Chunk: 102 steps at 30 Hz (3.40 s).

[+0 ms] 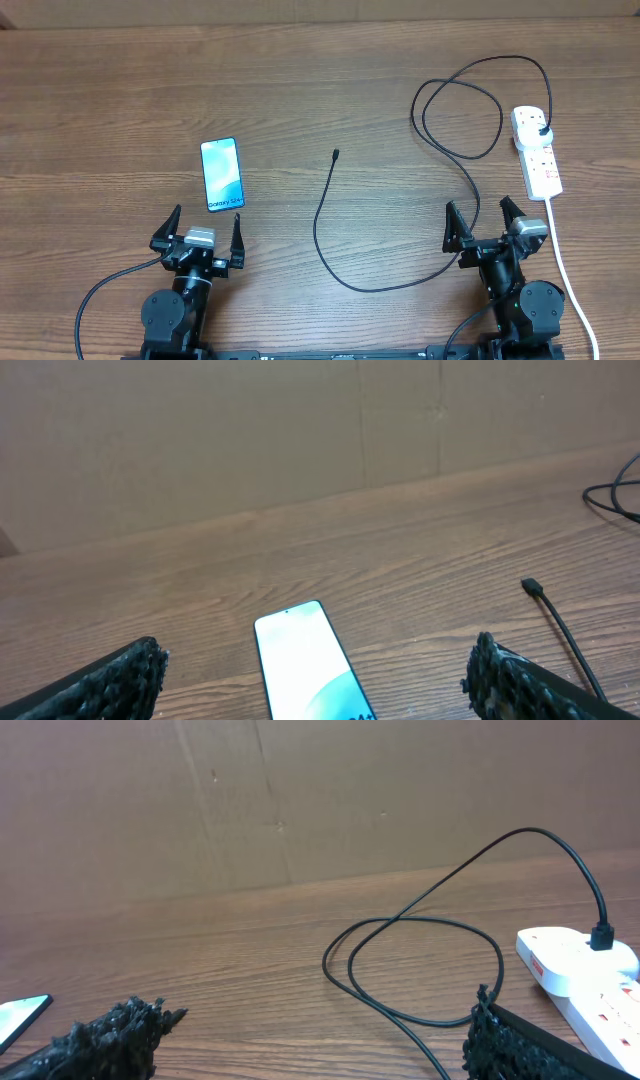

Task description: Plug charger to phone and switch on socket

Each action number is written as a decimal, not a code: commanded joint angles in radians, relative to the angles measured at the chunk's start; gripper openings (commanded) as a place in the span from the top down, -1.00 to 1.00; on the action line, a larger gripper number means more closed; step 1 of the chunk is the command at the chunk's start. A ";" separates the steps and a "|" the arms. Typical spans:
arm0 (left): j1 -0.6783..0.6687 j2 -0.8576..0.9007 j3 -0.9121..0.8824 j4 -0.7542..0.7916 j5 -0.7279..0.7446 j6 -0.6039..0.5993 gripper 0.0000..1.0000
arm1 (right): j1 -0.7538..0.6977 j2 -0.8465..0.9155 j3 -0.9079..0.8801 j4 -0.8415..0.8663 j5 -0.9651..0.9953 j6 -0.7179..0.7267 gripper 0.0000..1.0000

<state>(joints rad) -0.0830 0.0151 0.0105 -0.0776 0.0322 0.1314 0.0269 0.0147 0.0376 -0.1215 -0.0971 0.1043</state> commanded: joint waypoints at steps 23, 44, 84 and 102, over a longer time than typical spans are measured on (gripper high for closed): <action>0.006 -0.011 -0.006 0.000 -0.006 0.011 -1.00 | 0.006 -0.012 -0.011 0.005 0.007 -0.001 -1.00; 0.006 -0.011 -0.006 0.000 -0.006 0.011 -1.00 | 0.006 -0.012 -0.011 0.005 0.006 -0.001 -1.00; 0.006 0.151 0.177 -0.022 0.038 -0.023 -0.99 | 0.006 -0.012 -0.011 0.005 0.007 -0.001 -0.99; 0.006 1.083 1.146 -0.604 0.119 -0.079 -0.99 | 0.006 -0.012 -0.011 0.005 0.007 -0.001 -1.00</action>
<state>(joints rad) -0.0826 0.9447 0.9524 -0.5678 0.0944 0.0765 0.0273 0.0147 0.0372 -0.1223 -0.0967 0.1043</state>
